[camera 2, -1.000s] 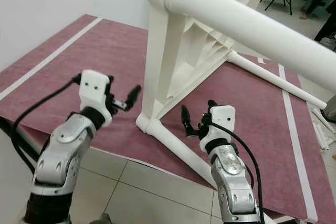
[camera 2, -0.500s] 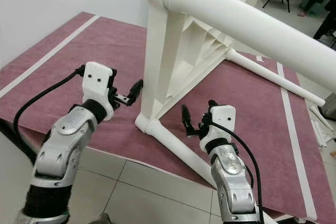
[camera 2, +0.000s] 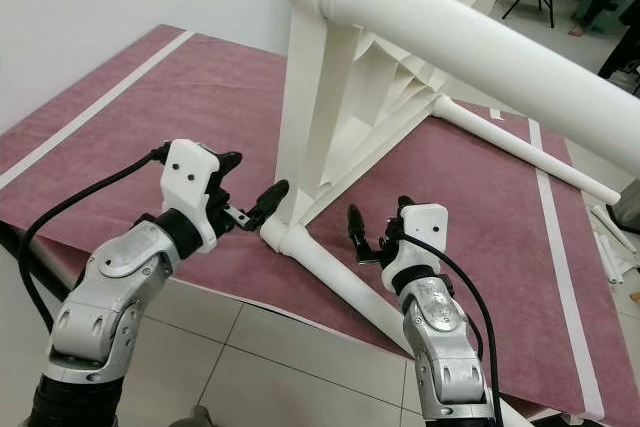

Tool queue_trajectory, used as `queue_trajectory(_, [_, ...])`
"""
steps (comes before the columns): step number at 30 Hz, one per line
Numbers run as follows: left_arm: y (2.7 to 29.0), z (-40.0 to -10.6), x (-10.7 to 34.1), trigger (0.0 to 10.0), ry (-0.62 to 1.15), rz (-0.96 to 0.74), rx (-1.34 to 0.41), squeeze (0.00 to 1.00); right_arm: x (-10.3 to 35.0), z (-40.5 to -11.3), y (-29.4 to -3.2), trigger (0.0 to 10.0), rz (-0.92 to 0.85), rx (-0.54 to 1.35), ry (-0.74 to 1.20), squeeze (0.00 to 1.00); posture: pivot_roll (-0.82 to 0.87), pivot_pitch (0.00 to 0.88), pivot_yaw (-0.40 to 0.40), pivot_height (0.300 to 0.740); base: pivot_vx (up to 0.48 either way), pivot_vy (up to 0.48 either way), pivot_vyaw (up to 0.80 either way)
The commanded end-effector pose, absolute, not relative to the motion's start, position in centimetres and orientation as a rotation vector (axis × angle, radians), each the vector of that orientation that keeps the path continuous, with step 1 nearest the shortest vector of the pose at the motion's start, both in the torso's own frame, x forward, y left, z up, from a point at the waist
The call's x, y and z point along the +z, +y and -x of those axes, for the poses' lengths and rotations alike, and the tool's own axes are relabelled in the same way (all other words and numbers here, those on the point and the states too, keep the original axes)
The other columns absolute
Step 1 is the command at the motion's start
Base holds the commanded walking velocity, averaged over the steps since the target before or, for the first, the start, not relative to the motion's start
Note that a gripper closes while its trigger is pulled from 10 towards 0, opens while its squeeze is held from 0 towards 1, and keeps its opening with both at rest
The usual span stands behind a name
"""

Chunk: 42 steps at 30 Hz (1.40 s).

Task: Building children table

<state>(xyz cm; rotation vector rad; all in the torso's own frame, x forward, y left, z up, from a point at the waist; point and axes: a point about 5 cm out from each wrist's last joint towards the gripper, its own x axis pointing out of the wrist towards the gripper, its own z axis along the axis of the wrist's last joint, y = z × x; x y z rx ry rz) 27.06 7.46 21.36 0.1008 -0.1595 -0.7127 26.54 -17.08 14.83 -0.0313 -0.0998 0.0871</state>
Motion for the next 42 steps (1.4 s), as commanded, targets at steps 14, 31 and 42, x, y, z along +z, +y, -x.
queue_trajectory(14, [6.2,-30.0,21.8,10.0,-0.177,-0.071,-0.542,0.0,14.5,-26.7,-19.0,10.0,0.018,-0.038,-0.096,0.0,0.11,0.0,-0.045,0.74,0.0,0.0,0.0])
queue_trajectory(31, [3.5,-31.5,22.0,10.0,-0.181,-0.034,-0.67,0.0,14.4,-27.0,-18.4,10.0,0.013,-0.023,-0.1,0.0,0.12,0.0,-0.045,0.74,0.0,0.0,0.0])
queue_trajectory(42, [2.6,-33.4,22.6,10.0,-0.2,-0.114,-0.585,0.0,14.4,-27.1,-18.2,10.0,0.011,-0.021,-0.101,0.0,0.11,0.0,-0.039,0.74,0.0,0.0,0.0])
